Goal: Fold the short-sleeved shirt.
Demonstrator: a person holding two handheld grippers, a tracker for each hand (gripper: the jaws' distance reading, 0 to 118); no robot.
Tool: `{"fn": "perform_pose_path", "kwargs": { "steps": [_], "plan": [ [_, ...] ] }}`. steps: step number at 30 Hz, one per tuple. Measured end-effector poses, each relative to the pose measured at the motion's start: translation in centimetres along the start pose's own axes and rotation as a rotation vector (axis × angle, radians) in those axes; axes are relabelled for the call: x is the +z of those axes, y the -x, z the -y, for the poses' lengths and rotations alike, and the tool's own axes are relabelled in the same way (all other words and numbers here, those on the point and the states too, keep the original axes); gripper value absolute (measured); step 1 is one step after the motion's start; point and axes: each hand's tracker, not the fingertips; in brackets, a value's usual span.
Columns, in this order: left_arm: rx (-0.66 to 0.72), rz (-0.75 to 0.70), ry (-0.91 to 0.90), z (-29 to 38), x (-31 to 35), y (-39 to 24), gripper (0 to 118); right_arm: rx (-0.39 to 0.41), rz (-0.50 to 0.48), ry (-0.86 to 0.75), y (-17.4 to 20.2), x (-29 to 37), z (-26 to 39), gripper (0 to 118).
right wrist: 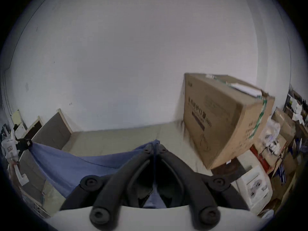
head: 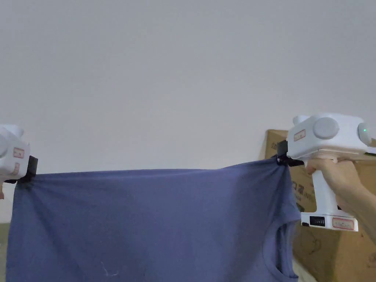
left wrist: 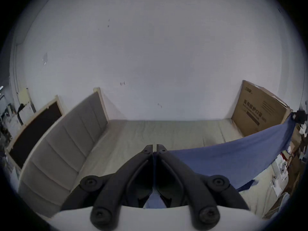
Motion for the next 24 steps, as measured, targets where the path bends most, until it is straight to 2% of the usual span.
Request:
{"fn": "perform_pose_path", "kwargs": {
  "steps": [4,9,12,13,16,20,24],
  "plan": [
    [-0.054,-0.056,-0.052,-5.6,-1.8,-1.2,1,0.002,0.033,-0.052,1.4,-1.3,-4.9,0],
    [-0.043,-0.074,-0.116,-10.3,-2.8,-1.8,1,-0.022,0.038,-0.154,2.3,-0.7,-10.0,0],
    [-0.018,-0.093,-0.152,-12.0,-3.2,-1.7,1,-0.006,0.038,-0.198,2.6,0.3,-11.7,0],
    [0.013,-0.113,-0.191,-12.0,-3.0,-1.9,1,-0.008,0.037,-0.212,2.7,0.5,-11.7,0],
    [-0.023,-0.156,-0.246,-11.2,-3.0,-2.9,1,-0.016,0.024,-0.237,2.7,0.7,-11.2,0],
    [-0.078,-0.169,-0.169,-8.3,-5.7,-3.6,1,0.052,0.04,-0.159,2.6,-2.0,-8.3,0],
    [-0.098,-0.174,-0.067,-2.2,-11.2,-4.6,1,0.005,0.036,-0.048,1.4,-8.0,-2.7,0]
  ]
}}
